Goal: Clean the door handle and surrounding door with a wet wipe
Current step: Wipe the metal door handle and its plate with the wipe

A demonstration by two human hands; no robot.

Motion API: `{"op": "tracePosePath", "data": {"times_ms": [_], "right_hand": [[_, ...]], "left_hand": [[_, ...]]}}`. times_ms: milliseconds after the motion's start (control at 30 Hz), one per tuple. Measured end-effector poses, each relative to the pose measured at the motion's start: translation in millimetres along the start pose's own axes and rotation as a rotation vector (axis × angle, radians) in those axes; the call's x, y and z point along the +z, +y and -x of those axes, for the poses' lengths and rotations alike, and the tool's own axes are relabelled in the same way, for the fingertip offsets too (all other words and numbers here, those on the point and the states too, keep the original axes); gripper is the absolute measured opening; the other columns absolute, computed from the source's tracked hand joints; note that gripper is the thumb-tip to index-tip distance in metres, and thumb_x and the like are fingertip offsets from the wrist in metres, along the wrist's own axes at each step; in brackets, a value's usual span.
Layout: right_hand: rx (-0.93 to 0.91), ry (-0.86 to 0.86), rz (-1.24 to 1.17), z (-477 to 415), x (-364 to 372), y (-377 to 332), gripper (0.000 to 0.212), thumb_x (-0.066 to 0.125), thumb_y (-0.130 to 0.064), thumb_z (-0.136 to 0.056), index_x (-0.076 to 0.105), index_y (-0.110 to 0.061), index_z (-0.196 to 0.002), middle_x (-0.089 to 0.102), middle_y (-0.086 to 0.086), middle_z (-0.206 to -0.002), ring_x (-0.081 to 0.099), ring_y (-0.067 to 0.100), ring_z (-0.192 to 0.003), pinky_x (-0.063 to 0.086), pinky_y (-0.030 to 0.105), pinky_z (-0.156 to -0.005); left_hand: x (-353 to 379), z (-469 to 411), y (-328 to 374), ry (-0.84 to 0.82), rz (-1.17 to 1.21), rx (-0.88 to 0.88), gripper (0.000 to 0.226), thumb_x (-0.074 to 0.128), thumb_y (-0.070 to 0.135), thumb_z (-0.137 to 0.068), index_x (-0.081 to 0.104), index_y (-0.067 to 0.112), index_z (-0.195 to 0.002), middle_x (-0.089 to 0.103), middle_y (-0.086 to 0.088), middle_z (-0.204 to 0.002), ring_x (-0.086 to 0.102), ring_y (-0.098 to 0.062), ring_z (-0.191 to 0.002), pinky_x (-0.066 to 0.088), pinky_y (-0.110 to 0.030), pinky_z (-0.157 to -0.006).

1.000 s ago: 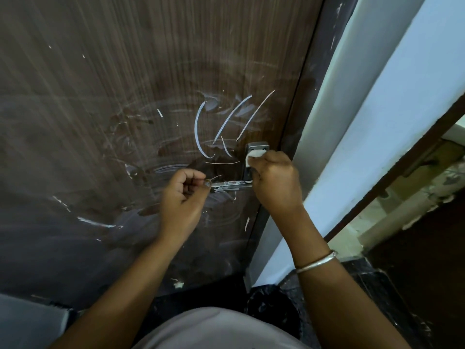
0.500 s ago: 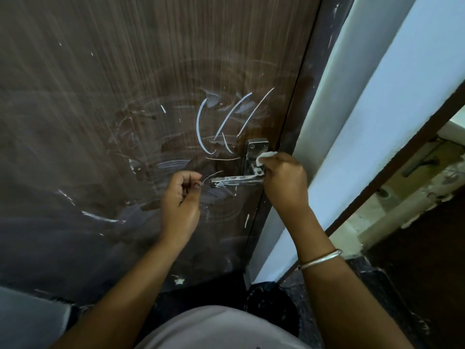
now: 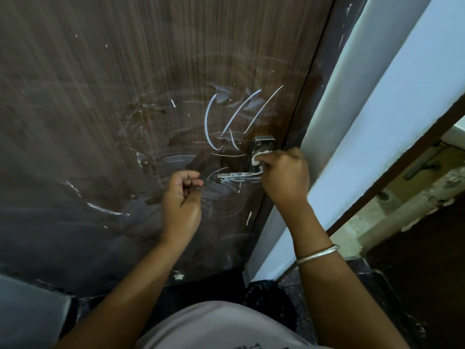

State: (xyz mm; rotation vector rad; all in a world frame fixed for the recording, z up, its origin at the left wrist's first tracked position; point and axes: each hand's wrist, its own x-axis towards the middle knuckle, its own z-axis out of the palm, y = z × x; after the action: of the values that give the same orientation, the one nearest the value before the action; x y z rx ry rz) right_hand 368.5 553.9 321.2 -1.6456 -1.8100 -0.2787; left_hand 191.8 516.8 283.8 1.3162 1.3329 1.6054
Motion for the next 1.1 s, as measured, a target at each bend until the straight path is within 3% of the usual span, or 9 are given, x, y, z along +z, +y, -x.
{"op": "tracePosePath", "data": {"times_ms": [133, 233, 400, 567, 733, 867, 1000, 1100], "right_hand": [[0.075, 0.093, -0.021, -1, -4, 12, 0.029, 0.062, 0.004, -0.070, 0.077, -0.013, -0.088, 0.074, 0.010, -0.081, 0.062, 0.035, -0.071, 0.052, 0.032, -0.062], [-0.046, 0.102, 0.007, 2, 3, -10, 0.031, 0.064, 0.003, -0.066, 0.076, -0.015, -0.088, 0.074, 0.008, -0.078, 0.058, 0.032, -0.068, 0.049, 0.028, -0.056], [0.008, 0.251, -0.059, 3, 2, -13, 0.022, 0.066, -0.003, -0.077, 0.076, -0.015, -0.092, 0.075, 0.004, -0.081, 0.055, 0.026, -0.070, 0.038, 0.021, -0.060], [0.020, 0.172, -0.009, 5, 4, -11, 0.021, 0.072, -0.004, -0.073, 0.076, -0.015, -0.090, 0.075, 0.008, -0.083, 0.057, 0.031, -0.075, 0.048, 0.026, -0.059], [0.126, 0.231, -0.036, -1, -5, 1, 0.018, 0.068, -0.006, -0.079, 0.075, -0.013, -0.095, 0.074, 0.009, -0.081, 0.056, 0.031, -0.076, 0.045, 0.027, -0.061], [0.007, 0.146, -0.040, 8, 4, -4, 0.022, 0.070, -0.004, -0.075, 0.075, -0.014, -0.094, 0.074, 0.011, -0.083, 0.056, 0.035, -0.076, 0.044, 0.026, -0.061], [0.093, 0.229, -0.062, 3, -3, 4, 0.021, 0.070, -0.004, -0.077, 0.075, -0.013, -0.094, 0.074, 0.008, -0.079, 0.056, 0.032, -0.075, 0.039, 0.023, -0.061], [0.013, 0.185, -0.051, 0, -2, -3, 0.020, 0.070, -0.004, -0.076, 0.075, -0.013, -0.094, 0.074, 0.009, -0.079, 0.056, 0.033, -0.076, 0.043, 0.025, -0.059]], "left_hand": [[-3, 1, 0, -0.010, 0.017, 0.009, 0.040, 0.046, -0.012, -0.083, 0.052, 0.027, -0.089, 0.056, 0.003, -0.084, 0.054, 0.007, -0.075, 0.041, -0.007, -0.072], [-2, 1, 1, -0.012, 0.002, 0.011, 0.042, 0.046, -0.012, -0.083, 0.051, 0.029, -0.088, 0.056, 0.004, -0.083, 0.054, 0.008, -0.074, 0.041, -0.007, -0.071], [-3, 4, 5, -0.020, 0.010, 0.006, 0.044, 0.048, -0.011, -0.083, 0.049, 0.032, -0.090, 0.057, 0.003, -0.083, 0.054, 0.008, -0.073, 0.042, -0.007, -0.069], [-7, 2, 4, -0.007, 0.016, -0.008, 0.044, 0.047, -0.012, -0.083, 0.047, 0.032, -0.091, 0.058, 0.003, -0.082, 0.055, 0.006, -0.072, 0.043, -0.008, -0.069], [-10, 5, 7, -0.034, 0.029, -0.005, 0.045, 0.048, -0.012, -0.083, 0.047, 0.032, -0.092, 0.059, 0.001, -0.083, 0.056, 0.006, -0.073, 0.043, -0.008, -0.070], [-9, 5, 8, -0.074, 0.047, -0.033, 0.046, 0.050, -0.013, -0.082, 0.047, 0.031, -0.093, 0.062, 0.001, -0.086, 0.058, 0.005, -0.076, 0.043, -0.008, -0.072], [-6, 6, 11, -0.124, 0.071, -0.034, 0.046, 0.050, -0.014, -0.081, 0.045, 0.029, -0.096, 0.066, 0.000, -0.093, 0.059, 0.002, -0.080, 0.044, -0.010, -0.075], [-4, 6, 10, -0.130, 0.081, -0.049, 0.046, 0.050, -0.013, -0.081, 0.044, 0.030, -0.098, 0.065, 0.002, -0.094, 0.058, -0.001, -0.082, 0.044, -0.012, -0.077]]}}
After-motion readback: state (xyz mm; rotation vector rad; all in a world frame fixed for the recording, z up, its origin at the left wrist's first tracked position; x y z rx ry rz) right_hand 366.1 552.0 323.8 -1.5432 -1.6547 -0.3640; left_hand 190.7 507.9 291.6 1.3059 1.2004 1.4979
